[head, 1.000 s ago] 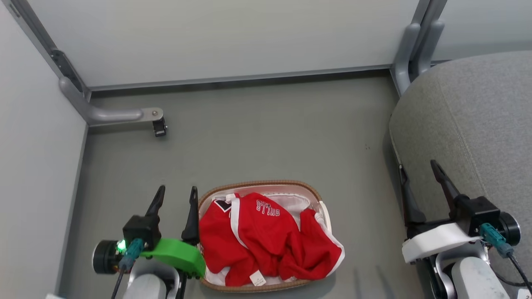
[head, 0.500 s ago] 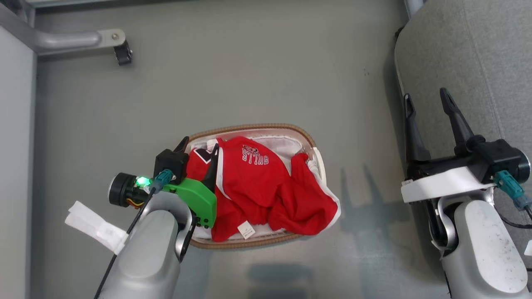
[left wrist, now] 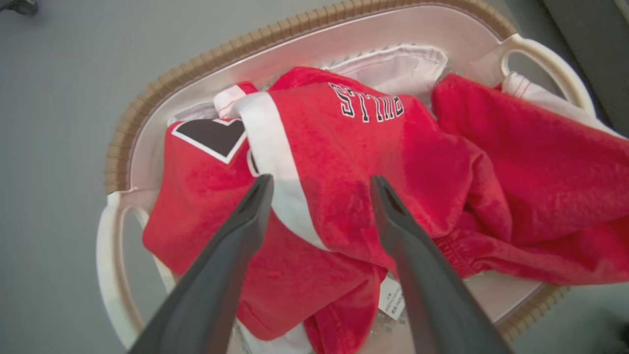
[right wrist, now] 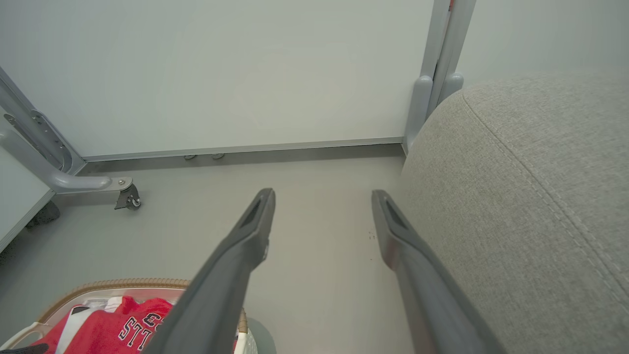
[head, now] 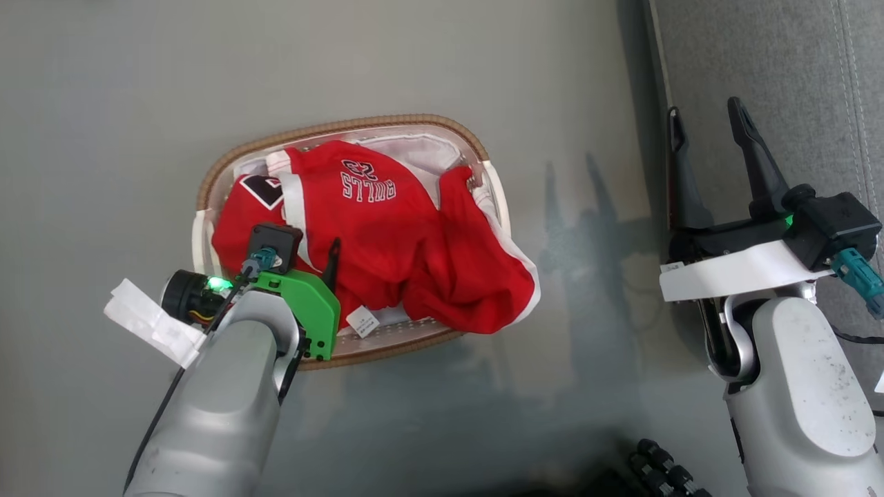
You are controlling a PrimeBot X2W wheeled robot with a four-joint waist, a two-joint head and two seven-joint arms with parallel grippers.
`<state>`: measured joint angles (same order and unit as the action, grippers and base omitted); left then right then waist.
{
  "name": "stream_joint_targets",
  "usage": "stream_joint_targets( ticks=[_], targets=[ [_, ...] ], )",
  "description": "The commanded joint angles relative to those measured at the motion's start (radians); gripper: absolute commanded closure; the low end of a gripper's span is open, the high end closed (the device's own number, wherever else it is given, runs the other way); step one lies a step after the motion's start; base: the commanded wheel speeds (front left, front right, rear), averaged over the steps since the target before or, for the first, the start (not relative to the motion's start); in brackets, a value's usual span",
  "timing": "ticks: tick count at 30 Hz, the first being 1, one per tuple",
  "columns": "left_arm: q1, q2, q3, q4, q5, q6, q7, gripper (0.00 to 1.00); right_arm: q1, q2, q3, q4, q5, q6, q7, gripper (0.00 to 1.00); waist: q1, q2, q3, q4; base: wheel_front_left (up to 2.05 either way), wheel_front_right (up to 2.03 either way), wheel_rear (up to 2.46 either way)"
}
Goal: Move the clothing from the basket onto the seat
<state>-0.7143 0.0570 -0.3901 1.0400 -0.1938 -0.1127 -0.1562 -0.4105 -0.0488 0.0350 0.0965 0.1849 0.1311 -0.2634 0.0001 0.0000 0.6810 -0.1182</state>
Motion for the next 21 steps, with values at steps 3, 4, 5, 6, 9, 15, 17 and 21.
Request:
stream_joint_targets(
  ticks=[3,4,5,6,9,15,17,21],
  targets=[
    [-0.041,0.025,0.012,0.032,-0.015,0.013,-0.015,0.0,-0.013,-0.003,0.003,-0.005,0.012,-0.001,-0.002,0.0,-0.0001,0.0,0.069,-0.067,0.0,0.0,0.0],
    [-0.049,0.028,0.017,0.046,-0.021,0.021,-0.016,0.0,-0.014,-0.003,0.004,-0.005,0.015,-0.001,-0.002,0.0,-0.0001,0.0,0.072,-0.069,0.0,0.0,0.0],
    [-0.055,0.031,0.021,0.054,-0.026,0.027,-0.016,0.0,-0.016,-0.003,0.005,-0.004,0.018,-0.001,-0.002,0.0,-0.0001,0.0,0.074,-0.071,0.0,0.0,0.0],
    [-0.063,0.035,0.025,0.062,-0.027,0.032,-0.019,0.0,-0.018,-0.003,0.005,-0.004,0.02,-0.001,-0.002,0.0,-0.0001,0.0,0.076,-0.073,0.0,0.0,0.0],
    [-0.083,0.042,0.039,0.085,-0.036,0.053,-0.031,0.0,-0.022,-0.003,0.008,-0.003,0.028,-0.001,-0.002,0.0,-0.0001,0.0,0.083,-0.076,0.0,0.0,0.0],
    [-0.105,0.033,0.028,0.105,-0.044,0.04,-0.055,0.0,-0.026,-0.003,0.016,0.0,0.033,-0.001,-0.002,0.0,-0.0001,0.0,0.091,-0.076,0.0,0.0,0.0],
    [-0.107,0.025,0.016,0.103,-0.043,0.032,-0.067,0.0,-0.026,-0.003,0.018,-0.001,0.035,-0.001,-0.002,0.0,-0.0001,0.0,0.093,-0.076,0.0,0.0,0.0],
    [-0.105,0.008,-0.008,0.086,-0.046,0.02,-0.085,0.0,-0.025,-0.003,0.021,0.0,0.034,-0.001,-0.002,0.0,-0.0001,0.0,0.092,-0.074,0.0,0.0,0.0]
  ],
)
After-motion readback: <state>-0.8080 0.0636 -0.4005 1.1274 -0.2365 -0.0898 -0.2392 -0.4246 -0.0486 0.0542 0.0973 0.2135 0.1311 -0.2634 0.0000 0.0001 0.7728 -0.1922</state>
